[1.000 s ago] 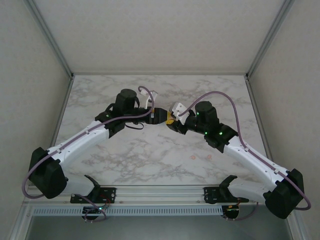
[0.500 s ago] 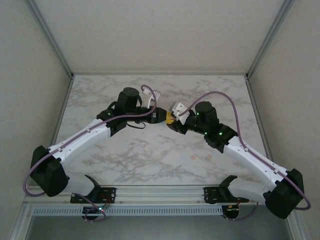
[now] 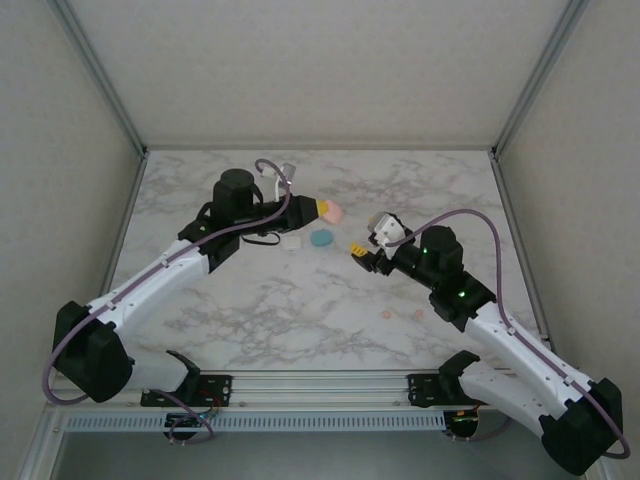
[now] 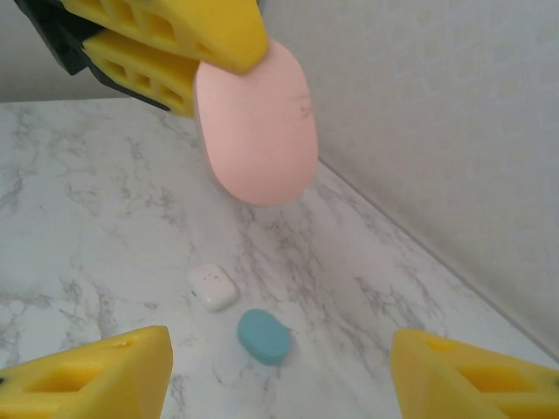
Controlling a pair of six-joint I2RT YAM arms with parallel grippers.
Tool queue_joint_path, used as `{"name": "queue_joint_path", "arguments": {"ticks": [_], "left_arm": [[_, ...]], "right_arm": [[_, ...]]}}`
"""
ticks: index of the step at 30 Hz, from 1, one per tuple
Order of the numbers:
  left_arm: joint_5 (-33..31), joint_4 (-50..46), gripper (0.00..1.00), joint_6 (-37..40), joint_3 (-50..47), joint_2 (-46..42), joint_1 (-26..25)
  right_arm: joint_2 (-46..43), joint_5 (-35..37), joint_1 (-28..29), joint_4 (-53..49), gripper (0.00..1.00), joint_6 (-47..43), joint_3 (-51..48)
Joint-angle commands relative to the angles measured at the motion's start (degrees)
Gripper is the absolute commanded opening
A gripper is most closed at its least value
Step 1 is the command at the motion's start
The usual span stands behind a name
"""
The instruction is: Insert the wireless bluetooth earbuds into the charging case
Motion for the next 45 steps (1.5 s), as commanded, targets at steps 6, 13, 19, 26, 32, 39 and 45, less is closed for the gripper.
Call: {"name": "queue_joint_path", "arguments": {"ticks": [6, 13, 19, 26, 32, 39, 45], "left_arm": [[3.7, 11.9, 0.07, -10.3, -2.8, -2.6, 0.1], [4.7, 12.0, 0.09, -11.4, -3.2, -4.2, 0.1], [5.1, 12.2, 0.1, -11.6, -3.2, -4.6, -0.1], [5.0, 10.8, 0.1, -10.6, -3.2, -4.5, -0.3], [3.7, 8.1, 0.27, -8.2, -2.8, -5.0, -0.3], [-3.2, -2.5, 0.6, 9.3, -1.1, -9.5, -0.4], [-2.7, -1.9, 0.63, 36.6, -5.4, -15.4, -0.5]], "right_arm": [[5.3, -9.2, -0.4, 11.6, 0.67, 5.7, 3.5], [9.7, -15.6, -1.2, 13.5, 0.64, 5.6, 8.0], [12.4, -17.3, -1.6, 12.2, 0.54, 3.6, 11.2], [13.1, -19.2, -1.8, 10.0, 0.42, 3.2, 12.9], [11.5, -19.3, -2.2, 5.6, 0.3, 2.6, 12.7], [10.7, -26.6, -4.6, -3.9, 0.26, 6.6, 14.5], [12.2, -36.8, -7.9, -9.1, 0.26, 10.7, 17.3]]}}
